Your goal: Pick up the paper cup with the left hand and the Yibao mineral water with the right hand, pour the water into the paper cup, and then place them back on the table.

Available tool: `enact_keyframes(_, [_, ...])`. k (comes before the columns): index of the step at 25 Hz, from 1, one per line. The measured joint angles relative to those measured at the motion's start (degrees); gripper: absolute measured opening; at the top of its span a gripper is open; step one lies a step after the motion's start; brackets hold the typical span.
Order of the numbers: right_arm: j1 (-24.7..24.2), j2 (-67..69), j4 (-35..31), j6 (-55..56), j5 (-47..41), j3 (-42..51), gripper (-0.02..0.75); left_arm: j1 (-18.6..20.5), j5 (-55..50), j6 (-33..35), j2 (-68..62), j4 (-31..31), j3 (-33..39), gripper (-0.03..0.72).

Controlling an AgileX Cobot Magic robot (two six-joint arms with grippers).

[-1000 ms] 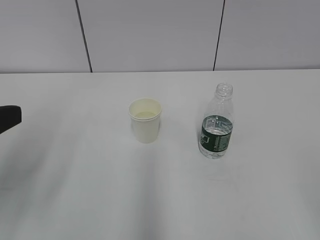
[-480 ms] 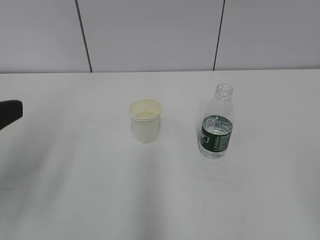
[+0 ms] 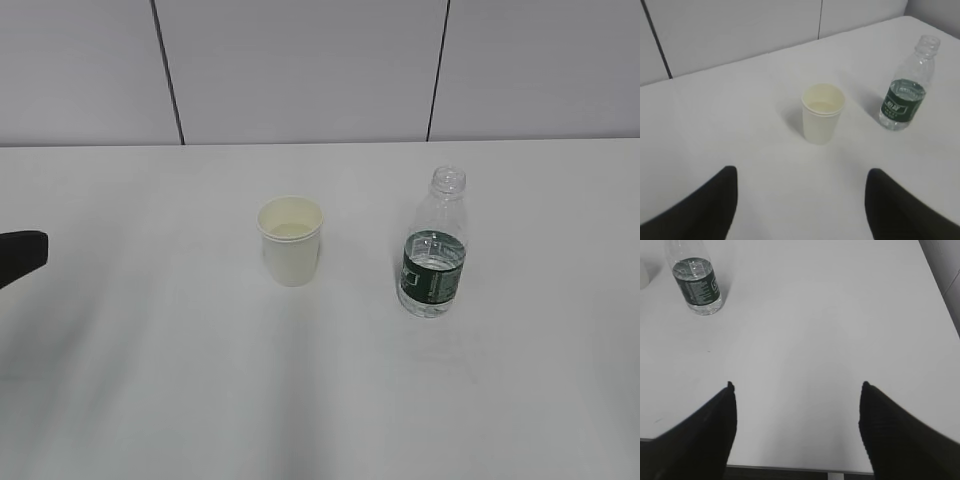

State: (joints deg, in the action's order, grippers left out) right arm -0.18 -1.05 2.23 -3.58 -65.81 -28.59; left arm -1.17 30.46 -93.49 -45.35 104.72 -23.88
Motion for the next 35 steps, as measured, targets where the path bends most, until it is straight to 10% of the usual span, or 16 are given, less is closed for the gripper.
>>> enact_keyframes(11, [0.00,0.00,0.00,0.04,0.09,0.00,0.592,0.00,-0.72,-8.50,8.39,0.06,0.00,0.488])
enact_keyframes(23, [0.00,0.00,0.00,0.13,0.09,0.00,0.592,0.00,-0.37,-0.09,9.72,-13.98,0.00,0.488])
enact_keyframes(35, [0.00,0.00,0.00,0.13,0.09,0.00,0.592,0.00,-2.46,-3.08,9.72,-7.27,0.00,0.488])
